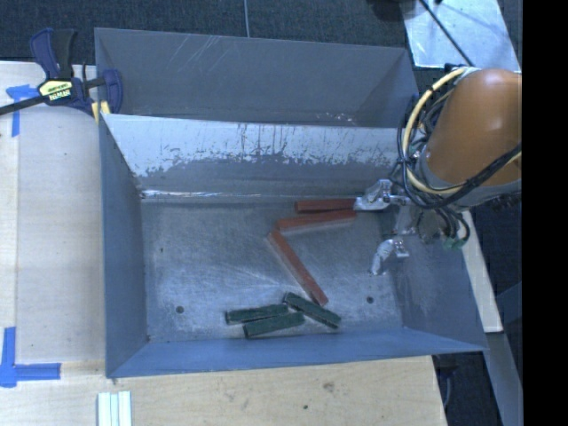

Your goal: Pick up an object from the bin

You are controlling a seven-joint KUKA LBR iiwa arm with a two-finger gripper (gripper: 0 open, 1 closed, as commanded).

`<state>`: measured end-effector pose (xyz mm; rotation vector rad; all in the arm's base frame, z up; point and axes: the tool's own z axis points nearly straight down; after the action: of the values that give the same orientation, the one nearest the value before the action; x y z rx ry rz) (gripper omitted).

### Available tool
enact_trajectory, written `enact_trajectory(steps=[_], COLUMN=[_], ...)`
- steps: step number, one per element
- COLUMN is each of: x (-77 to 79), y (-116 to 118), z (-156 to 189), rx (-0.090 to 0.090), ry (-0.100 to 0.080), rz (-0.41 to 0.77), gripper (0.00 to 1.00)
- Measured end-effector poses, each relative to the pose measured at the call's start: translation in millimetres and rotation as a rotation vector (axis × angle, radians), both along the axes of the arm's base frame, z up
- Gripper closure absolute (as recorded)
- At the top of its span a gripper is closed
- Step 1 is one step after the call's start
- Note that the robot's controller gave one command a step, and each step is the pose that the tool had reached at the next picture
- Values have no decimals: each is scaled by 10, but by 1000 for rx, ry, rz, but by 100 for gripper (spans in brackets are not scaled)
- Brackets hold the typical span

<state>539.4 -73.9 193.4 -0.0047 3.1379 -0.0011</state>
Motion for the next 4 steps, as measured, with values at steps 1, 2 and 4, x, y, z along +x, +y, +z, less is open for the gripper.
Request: enact_trajectory(steps=[1, 2, 4], x=[514, 717, 699], y=[494, 174, 163], z=[-371, -1100, -1143], rx=[-1, 3, 0], ry=[-7, -25, -23], rz=[11, -34, -34], gripper=[0, 100, 100])
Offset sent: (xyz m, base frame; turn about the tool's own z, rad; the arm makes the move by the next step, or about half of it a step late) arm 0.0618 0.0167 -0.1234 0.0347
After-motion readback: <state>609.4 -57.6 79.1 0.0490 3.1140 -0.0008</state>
